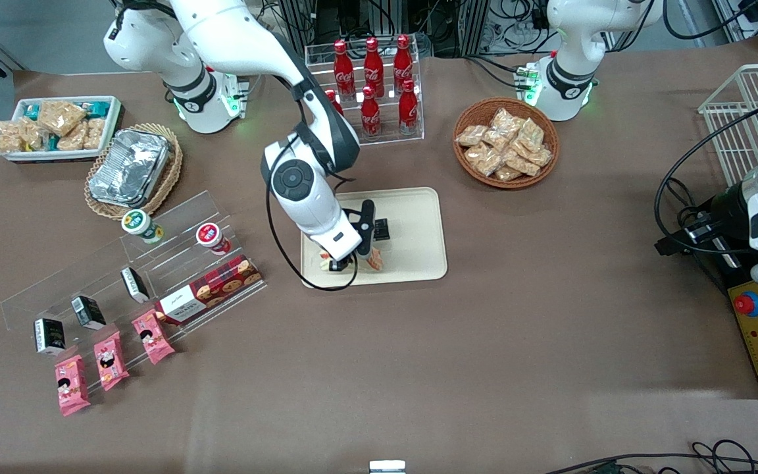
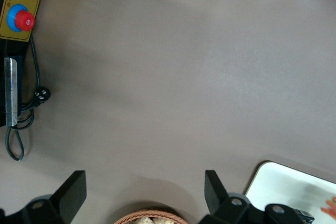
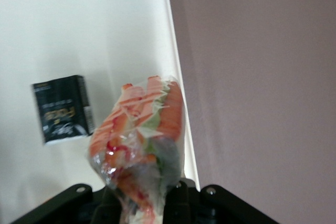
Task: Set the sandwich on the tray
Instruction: 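Lower the sandwich onto the tray beside the black box and open the gripper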
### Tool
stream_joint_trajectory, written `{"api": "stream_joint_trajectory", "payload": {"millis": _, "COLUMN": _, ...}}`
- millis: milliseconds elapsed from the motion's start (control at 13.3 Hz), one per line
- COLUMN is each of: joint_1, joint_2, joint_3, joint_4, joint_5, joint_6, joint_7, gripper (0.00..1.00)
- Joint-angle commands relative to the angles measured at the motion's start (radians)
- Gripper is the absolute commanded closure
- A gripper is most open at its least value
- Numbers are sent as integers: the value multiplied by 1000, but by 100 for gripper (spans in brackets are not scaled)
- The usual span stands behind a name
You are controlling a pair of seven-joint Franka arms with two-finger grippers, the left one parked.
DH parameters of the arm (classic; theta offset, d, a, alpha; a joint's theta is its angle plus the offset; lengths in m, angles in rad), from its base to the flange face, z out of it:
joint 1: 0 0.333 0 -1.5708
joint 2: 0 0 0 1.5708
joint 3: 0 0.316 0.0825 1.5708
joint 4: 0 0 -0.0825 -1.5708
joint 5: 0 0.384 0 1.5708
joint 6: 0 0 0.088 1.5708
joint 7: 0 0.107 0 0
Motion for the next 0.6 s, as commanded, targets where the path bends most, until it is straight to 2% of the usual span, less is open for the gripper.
{"api": "stream_joint_trajectory", "payload": {"millis": 0, "joint_1": 48, "joint_2": 80, "joint_3": -13, "joint_4": 18, "joint_5": 51, "joint_6": 121, "joint_7": 0, "gripper": 100}}
{"api": "stream_joint_trajectory", "payload": {"millis": 527, "joint_1": 65, "joint_2": 166, "joint_3": 18, "joint_4": 18, "joint_5": 57, "joint_6": 281, "joint_7": 0, "gripper": 100}}
